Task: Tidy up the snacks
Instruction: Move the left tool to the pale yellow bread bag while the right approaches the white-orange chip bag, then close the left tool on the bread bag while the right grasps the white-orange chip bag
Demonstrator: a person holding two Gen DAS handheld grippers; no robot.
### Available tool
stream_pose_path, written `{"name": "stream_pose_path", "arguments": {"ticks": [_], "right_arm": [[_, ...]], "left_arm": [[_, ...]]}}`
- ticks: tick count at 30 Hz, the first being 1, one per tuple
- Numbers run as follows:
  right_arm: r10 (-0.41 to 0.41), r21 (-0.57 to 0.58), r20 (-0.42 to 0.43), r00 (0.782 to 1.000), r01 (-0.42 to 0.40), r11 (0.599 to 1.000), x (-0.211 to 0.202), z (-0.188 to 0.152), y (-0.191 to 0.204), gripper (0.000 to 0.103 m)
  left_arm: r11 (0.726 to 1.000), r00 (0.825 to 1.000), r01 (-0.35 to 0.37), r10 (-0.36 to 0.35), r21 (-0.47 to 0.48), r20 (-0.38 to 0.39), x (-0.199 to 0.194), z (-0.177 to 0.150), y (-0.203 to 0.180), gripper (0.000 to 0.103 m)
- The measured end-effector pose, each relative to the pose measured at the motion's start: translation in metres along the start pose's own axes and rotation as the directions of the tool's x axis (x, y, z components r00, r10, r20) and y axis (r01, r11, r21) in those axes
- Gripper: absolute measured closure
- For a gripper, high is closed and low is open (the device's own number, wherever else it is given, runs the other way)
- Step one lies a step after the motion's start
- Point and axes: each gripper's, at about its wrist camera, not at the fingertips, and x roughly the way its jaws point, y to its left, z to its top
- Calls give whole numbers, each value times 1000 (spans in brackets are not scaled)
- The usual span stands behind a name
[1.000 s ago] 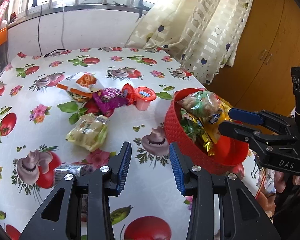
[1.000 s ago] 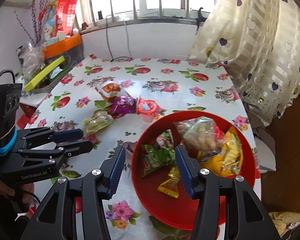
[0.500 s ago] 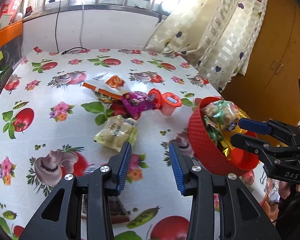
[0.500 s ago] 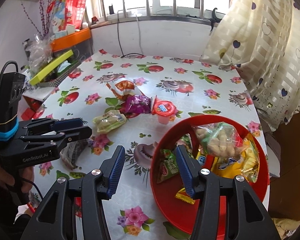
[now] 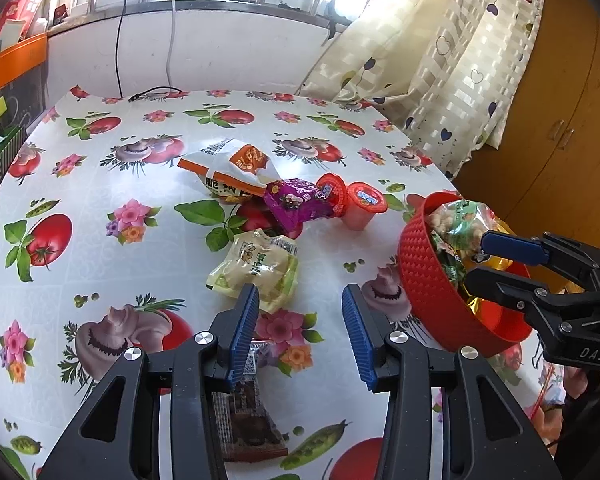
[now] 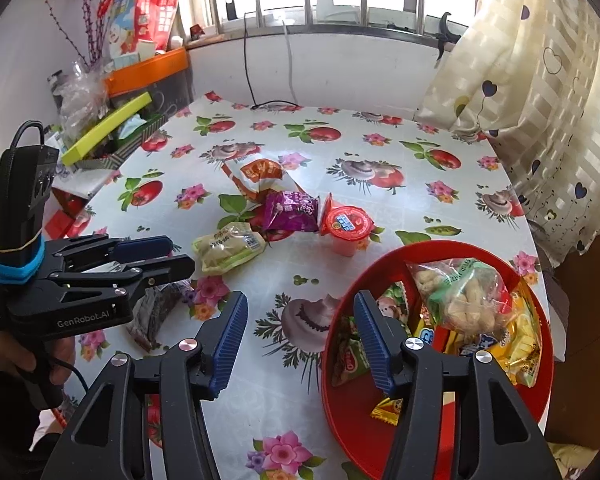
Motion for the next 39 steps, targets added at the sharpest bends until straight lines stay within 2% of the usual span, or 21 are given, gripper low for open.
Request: {"name": "stream_pose_path", "arguments": {"ticks": [12, 17, 28, 34, 39], "right_arm": [[6, -20, -26, 1000, -6, 1000, 20, 10, 8, 49], [3, -18, -33, 999, -4, 1000, 27, 13, 6, 49], [6, -13, -49, 999, -7, 1000, 40, 17, 4, 48], [6, 0, -51, 999, -6, 1000, 43, 18, 1, 47], [2, 13, -50, 999, -2, 1000, 45, 23, -3, 47]], "left_arm": [[998, 998, -48, 49, 38, -27, 22, 13, 15, 58], [996, 997, -52, 55, 67, -44, 34, 14, 18, 51], [983, 992, -74, 90, 169, -90, 65, 16, 14, 44], [985, 987, -76, 96, 154, -126, 78, 14, 15, 42], [977, 986, -116, 135, 176, -99, 81, 11, 9, 42]]}}
